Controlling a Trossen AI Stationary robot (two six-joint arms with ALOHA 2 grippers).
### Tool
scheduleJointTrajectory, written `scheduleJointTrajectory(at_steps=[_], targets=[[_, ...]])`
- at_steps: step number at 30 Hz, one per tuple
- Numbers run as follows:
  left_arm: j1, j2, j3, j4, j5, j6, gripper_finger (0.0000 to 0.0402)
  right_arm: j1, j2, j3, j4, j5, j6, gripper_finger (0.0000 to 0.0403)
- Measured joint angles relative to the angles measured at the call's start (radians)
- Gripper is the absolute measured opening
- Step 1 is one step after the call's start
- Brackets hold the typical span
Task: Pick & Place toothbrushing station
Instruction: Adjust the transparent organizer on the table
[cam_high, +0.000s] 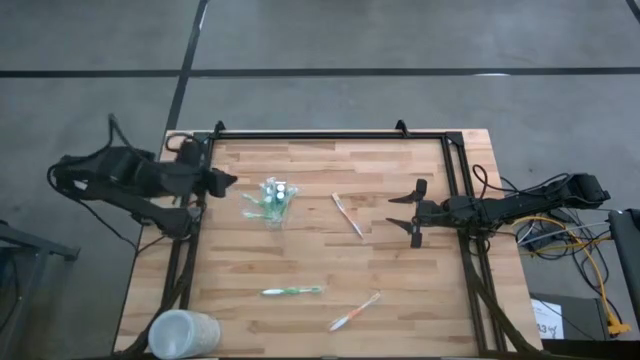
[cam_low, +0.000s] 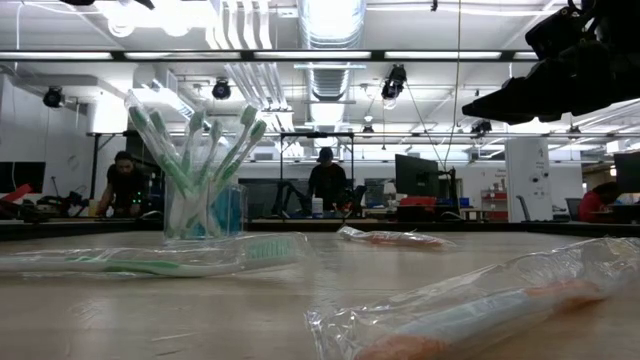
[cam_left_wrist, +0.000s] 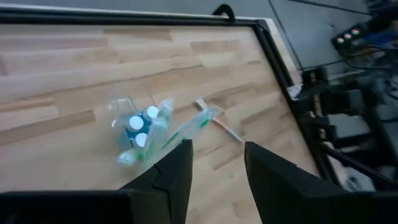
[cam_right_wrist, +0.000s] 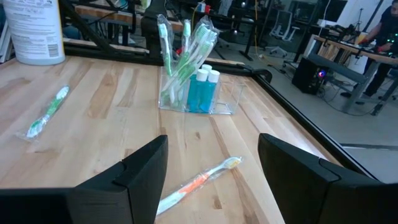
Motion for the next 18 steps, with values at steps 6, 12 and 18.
scheduleJointTrajectory(at_steps=[6, 12, 18], targets=[[0.102, -0.025, 0.0, 0.025, 0.122, 0.119, 0.0149, 0.0, 0.0, 0.0, 0.0, 0.0, 0.0, 0.0244], [0.233, -0.003, 0.0, 0.08, 0.227, 0.189, 0.0149, 0.0, 0.0, 0.0, 0.0, 0.0, 0.0, 0.0244], [0.379, 0.059, -0.002, 0.102, 0.346, 0.233, 0.0149, 0.0, 0.0, 0.0, 0.0, 0.0, 0.0, 0.0244]])
